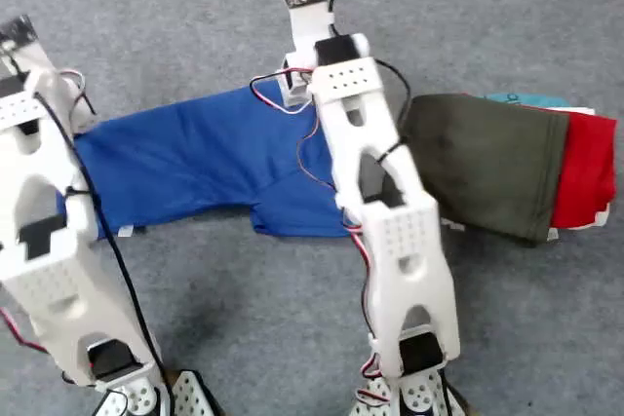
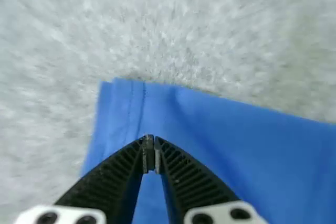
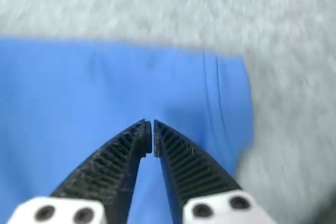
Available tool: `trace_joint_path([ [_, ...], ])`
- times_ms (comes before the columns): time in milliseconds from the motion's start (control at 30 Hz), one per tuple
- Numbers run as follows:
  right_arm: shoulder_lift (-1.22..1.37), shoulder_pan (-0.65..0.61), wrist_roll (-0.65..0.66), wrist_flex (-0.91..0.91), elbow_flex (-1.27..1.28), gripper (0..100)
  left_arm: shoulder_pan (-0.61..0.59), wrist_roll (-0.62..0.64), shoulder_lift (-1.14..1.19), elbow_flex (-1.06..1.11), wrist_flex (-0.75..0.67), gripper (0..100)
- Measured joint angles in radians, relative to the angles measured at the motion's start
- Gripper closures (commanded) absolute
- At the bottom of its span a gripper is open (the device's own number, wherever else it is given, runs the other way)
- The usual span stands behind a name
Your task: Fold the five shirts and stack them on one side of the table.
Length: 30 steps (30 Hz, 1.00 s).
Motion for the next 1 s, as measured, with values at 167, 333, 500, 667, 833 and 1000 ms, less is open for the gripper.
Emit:
trace_joint_path([
  [167,0.318,0.054,-0.002,-0.032,-0.322,98.4,-0.011,0.054,0.186,-0.109,-0.011,97],
  [333,0.511,0.08,-0.003,0.014,-0.634,98.4,-0.034,0.066,0.282,-0.233,-0.005,97],
  [500,0.525,0.084,-0.003,0.103,-0.695,98.4,-0.035,0.057,0.31,-0.339,0.072,97],
  [667,0.439,0.098,0.0,0.233,-0.695,98.4,-0.032,-0.043,0.318,-0.52,0.21,97],
  [833,0.272,0.094,0.144,0.442,-0.695,98.4,0.028,-0.137,0.318,-0.767,0.397,97],
  [1000,0.054,0.087,0.351,0.486,-0.689,98.4,0.063,-0.164,0.316,-1.01,0.6,97],
])
